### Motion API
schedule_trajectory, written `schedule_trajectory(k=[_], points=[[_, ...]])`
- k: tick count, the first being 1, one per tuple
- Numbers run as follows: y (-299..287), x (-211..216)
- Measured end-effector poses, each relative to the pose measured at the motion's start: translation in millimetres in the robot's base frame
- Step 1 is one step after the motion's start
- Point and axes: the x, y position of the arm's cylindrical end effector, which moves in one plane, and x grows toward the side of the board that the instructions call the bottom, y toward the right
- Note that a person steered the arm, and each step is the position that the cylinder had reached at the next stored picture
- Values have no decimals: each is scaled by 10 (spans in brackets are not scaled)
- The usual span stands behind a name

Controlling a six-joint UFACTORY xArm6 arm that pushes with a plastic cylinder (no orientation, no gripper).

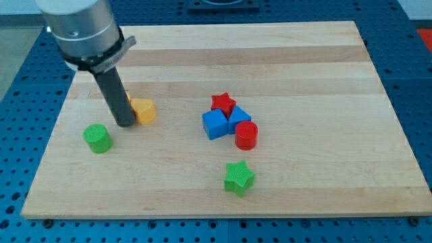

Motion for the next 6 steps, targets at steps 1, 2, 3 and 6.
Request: schedule_trajectory(k=[1,2,3,6], points=[[-261,-94],[-586,-9],[-724,154],[-340,441]])
